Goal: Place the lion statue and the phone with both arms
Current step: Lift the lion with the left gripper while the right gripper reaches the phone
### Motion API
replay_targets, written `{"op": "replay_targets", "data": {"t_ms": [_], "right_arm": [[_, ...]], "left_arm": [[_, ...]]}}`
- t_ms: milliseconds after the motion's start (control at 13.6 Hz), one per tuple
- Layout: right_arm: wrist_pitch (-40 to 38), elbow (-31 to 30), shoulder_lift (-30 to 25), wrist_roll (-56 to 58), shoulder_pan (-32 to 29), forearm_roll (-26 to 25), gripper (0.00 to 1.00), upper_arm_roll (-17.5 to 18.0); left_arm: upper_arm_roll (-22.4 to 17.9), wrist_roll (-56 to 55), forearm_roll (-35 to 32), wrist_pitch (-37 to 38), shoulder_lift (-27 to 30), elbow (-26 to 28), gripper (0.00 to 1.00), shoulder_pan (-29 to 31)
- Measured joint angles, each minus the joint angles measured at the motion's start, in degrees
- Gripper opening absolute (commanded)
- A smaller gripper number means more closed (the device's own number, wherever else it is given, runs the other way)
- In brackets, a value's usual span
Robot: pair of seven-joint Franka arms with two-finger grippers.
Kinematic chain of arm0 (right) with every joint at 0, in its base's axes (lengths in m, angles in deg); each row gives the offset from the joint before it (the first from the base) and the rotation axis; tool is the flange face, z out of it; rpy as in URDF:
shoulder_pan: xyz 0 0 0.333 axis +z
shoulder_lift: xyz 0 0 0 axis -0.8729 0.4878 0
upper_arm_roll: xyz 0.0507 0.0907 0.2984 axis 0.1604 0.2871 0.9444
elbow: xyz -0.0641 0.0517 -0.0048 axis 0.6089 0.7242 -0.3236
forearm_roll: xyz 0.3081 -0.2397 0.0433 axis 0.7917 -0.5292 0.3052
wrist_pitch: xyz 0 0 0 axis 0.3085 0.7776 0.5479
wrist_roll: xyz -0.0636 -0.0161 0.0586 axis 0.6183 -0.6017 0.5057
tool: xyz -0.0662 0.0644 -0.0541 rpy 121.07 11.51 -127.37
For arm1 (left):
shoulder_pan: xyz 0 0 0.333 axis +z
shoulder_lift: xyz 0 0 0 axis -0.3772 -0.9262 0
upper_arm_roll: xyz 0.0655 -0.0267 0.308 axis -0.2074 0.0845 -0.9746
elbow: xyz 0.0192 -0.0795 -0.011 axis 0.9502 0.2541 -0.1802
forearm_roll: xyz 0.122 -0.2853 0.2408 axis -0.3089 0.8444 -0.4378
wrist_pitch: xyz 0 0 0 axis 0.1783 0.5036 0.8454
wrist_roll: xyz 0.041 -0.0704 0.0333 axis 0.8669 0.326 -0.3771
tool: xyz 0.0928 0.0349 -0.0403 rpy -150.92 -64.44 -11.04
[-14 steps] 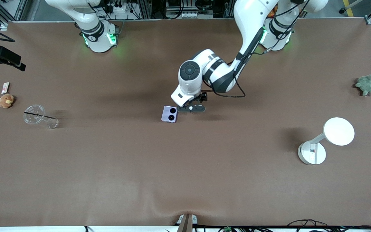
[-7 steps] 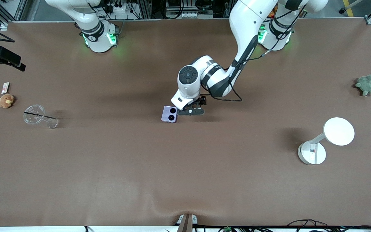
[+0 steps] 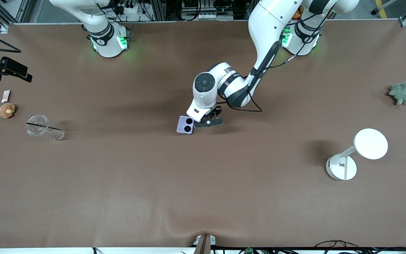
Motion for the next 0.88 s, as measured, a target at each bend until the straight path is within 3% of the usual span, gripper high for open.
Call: {"op": "replay_targets", "data": {"t_ms": [221, 441, 662, 882], "right_arm": [[0.2, -0.01, 1.99, 0.1, 0.45, 0.0, 1.0, 0.43], [0.16, -0.04, 3.73, 0.19, 1.4, 0.0, 1.0, 0.57], [0.3, -0.06, 4.9, -1.57, 5.63, 0.21, 1.0, 0.64], [3.73, -0.21, 7.36, -13.68, 12.93, 2.08, 1.0, 1.0]], "left_arm": [[-0.35, -0.63, 0.0, 0.13, 0.24, -1.19, 0.0, 0.18], [-0.91, -3.37, 0.0, 4.49, 4.65, -3.02, 0.0, 2.26], [-1.3, -4.95, 0.0, 8.86, 10.57, -4.77, 0.0, 7.86], [-1.42, -1.85, -0.08, 9.38, 11.63, -6.91, 0.0, 16.22]]}}
